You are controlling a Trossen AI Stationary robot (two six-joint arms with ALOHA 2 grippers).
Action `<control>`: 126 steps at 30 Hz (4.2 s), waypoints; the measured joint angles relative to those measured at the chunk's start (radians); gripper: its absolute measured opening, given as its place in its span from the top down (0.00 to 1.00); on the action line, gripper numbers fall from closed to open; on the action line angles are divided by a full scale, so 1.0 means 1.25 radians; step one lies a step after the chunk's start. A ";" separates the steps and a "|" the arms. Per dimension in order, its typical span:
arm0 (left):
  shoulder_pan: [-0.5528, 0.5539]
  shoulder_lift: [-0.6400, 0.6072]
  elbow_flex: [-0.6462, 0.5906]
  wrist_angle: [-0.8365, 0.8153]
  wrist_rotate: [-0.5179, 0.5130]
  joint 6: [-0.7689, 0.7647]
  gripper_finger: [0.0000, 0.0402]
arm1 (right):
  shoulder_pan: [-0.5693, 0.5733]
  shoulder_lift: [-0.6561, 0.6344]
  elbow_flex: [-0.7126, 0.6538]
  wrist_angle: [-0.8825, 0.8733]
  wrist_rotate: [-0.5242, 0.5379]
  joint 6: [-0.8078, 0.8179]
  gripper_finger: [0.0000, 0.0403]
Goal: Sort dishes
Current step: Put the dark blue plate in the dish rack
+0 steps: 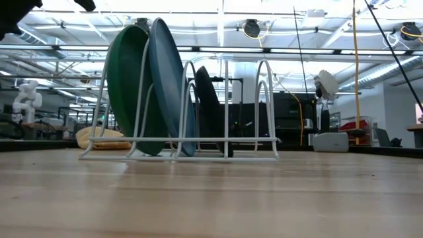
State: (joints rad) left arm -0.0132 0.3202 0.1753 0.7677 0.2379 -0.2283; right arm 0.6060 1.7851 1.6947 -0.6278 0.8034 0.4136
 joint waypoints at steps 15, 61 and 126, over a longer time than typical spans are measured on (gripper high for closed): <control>0.000 0.000 0.000 0.000 0.000 -0.001 0.63 | 0.150 0.001 0.001 -0.239 0.010 0.415 0.79; 0.000 0.000 0.000 -0.005 -0.003 -0.001 0.63 | 0.140 0.221 0.000 -0.462 -0.662 0.941 0.46; 0.000 0.000 0.000 0.007 -0.012 0.020 0.63 | 0.103 0.345 0.474 -0.744 -0.192 0.777 1.00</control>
State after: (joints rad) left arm -0.0132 0.3202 0.1753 0.7769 0.2230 -0.2035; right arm 0.7350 2.2158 2.2877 -1.5573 0.5631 1.3851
